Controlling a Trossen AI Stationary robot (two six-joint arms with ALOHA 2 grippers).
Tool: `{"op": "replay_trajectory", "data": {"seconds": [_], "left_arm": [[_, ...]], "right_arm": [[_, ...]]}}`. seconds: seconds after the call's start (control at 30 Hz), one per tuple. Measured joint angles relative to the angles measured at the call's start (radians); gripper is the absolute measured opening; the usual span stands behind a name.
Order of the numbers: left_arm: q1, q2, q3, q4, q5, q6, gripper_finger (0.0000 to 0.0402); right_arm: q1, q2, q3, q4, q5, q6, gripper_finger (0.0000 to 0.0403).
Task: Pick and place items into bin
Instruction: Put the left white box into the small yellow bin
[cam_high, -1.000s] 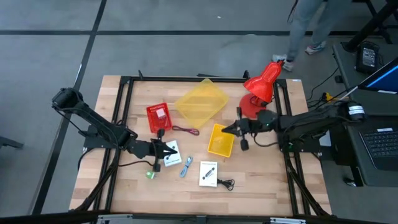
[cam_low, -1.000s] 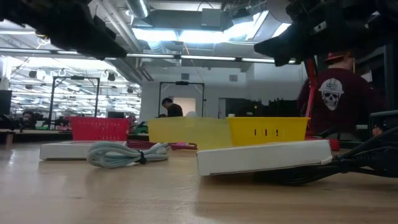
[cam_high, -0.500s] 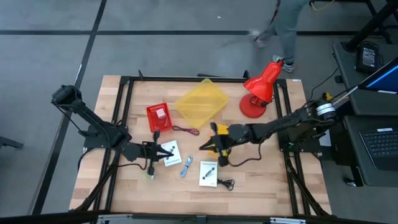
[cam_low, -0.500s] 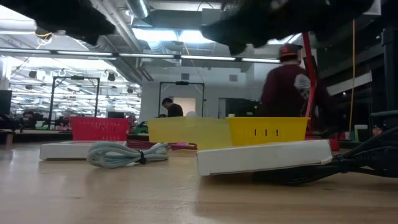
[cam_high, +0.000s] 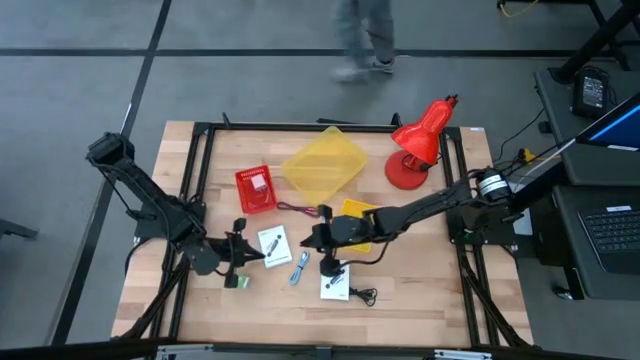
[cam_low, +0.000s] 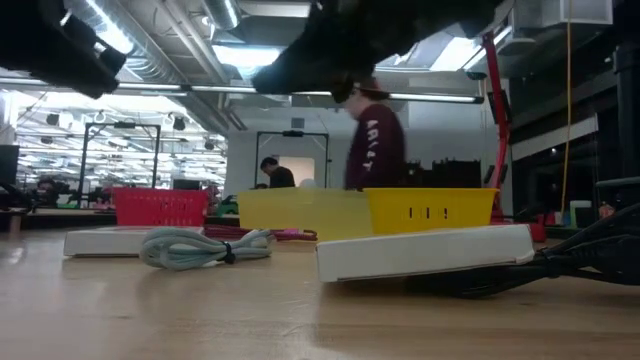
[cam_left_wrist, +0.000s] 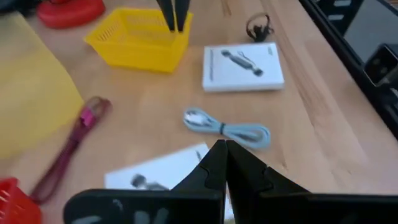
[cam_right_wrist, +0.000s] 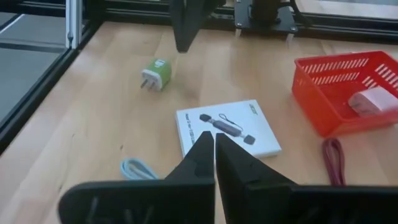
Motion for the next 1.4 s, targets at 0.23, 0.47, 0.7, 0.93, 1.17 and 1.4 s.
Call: {"op": "replay_trajectory", "data": {"seconds": [0.23, 0.47, 0.7, 0.93, 1.17, 1.4], "left_arm": [[-0.005, 0.0, 0.0, -0.177, 0.051, -0.176, 0.0002], [0.021, 0.0, 0.0, -0.247, 0.066, -0.209, 0.0002], [0.058, 0.018, 0.0, -0.283, 0.064, -0.2, 0.0002], [0.104, 0.077, 0.0, -0.253, 0.141, -0.2, 0.0002], [0.156, 0.13, 0.0, -0.235, 0.185, -0.195, 0.0002], [0.173, 0.164, 0.0, -0.159, 0.219, -0.138, 0.0002]], "right_arm": [[-0.003, 0.056, 0.109, -0.117, 0.0, 0.0, 0.0], [-0.046, 0.064, 0.144, -0.152, -0.108, 0.104, 0.0], [-0.09, 0.064, 0.144, -0.157, -0.16, 0.184, 0.0], [-0.098, 0.064, 0.144, -0.155, -0.16, 0.18, 0.0], [-0.098, 0.064, 0.144, -0.154, -0.16, 0.166, 0.0], [-0.099, 0.064, 0.144, -0.153, -0.16, 0.15, 0.0]]}}
